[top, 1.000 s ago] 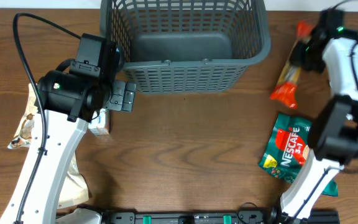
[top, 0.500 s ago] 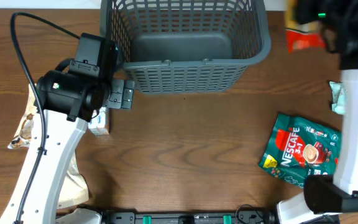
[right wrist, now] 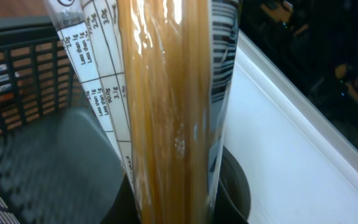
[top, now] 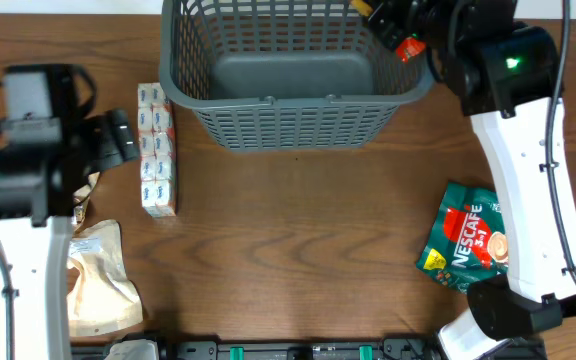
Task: Pack container
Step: 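Carry the pasta packet over the basket and release it inside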
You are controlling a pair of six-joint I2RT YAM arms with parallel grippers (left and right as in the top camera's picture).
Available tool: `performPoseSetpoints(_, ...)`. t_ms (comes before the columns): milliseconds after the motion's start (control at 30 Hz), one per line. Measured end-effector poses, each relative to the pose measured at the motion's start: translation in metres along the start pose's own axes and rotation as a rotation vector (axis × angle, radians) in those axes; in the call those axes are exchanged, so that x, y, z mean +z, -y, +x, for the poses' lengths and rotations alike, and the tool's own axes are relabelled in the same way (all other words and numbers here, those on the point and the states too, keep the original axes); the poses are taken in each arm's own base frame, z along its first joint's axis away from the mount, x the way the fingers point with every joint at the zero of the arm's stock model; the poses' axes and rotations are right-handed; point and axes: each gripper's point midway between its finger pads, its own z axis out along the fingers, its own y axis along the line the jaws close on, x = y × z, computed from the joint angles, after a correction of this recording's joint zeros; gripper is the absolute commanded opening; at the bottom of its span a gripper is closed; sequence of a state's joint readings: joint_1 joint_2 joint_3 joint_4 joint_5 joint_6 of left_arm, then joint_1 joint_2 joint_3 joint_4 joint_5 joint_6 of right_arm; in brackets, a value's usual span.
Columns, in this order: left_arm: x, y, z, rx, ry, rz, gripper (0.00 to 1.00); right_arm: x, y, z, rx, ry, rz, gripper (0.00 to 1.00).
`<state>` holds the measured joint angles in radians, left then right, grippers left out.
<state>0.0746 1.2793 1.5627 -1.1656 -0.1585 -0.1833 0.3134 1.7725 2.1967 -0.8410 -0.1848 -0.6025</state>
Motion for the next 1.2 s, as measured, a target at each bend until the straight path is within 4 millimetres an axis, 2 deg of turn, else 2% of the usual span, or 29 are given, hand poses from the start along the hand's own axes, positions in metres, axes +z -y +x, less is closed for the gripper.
performPoseSetpoints(133, -0.007, -0.023, -0.003, -0.065, 0.026, -0.035, 0.99, 0.019, -0.013, 0.011, -0.028, -0.027, -0.062, 0.01)
performPoseSetpoints(267, -0.008, -0.032, -0.004, -0.101, 0.029, -0.038, 0.99, 0.055, -0.03, 0.039, -0.042, -0.089, -0.143, 0.01)
performPoseSetpoints(367, -0.008, -0.033, -0.003, -0.113, 0.025, -0.023, 0.99, 0.085, -0.043, 0.065, -0.063, -0.139, -0.198, 0.01)
performPoseSetpoints(500, -0.008, -0.03, -0.003, -0.117, 0.021, -0.006, 0.99, 0.115, -0.058, 0.094, -0.102, -0.187, -0.258, 0.01)
performPoseSetpoints(833, -0.008, -0.028, -0.003, -0.117, 0.019, 0.006, 0.99, 0.156, -0.094, 0.15, -0.13, -0.281, -0.398, 0.02)
performPoseSetpoints(867, -0.008, -0.028, -0.003, -0.117, 0.019, 0.007, 0.99, 0.159, -0.098, 0.156, -0.128, -0.294, -0.41, 0.12)
performPoseSetpoints(933, -0.008, -0.028, -0.003, -0.115, 0.018, 0.008, 0.99, 0.164, -0.104, 0.168, -0.119, -0.32, -0.432, 0.37)
performPoseSetpoints(1000, -0.008, -0.027, -0.003, -0.113, 0.018, 0.012, 0.99, 0.168, -0.109, 0.174, -0.112, -0.33, -0.449, 0.46)
performPoseSetpoints(1067, -0.008, -0.026, -0.002, -0.113, 0.017, 0.015, 0.99, 0.169, -0.109, 0.171, -0.104, -0.319, -0.446, 0.57)
performPoseSetpoints(1200, -0.008, -0.025, -0.003, -0.108, 0.017, 0.022, 0.99, 0.168, -0.104, 0.16, -0.079, -0.291, -0.431, 0.64)
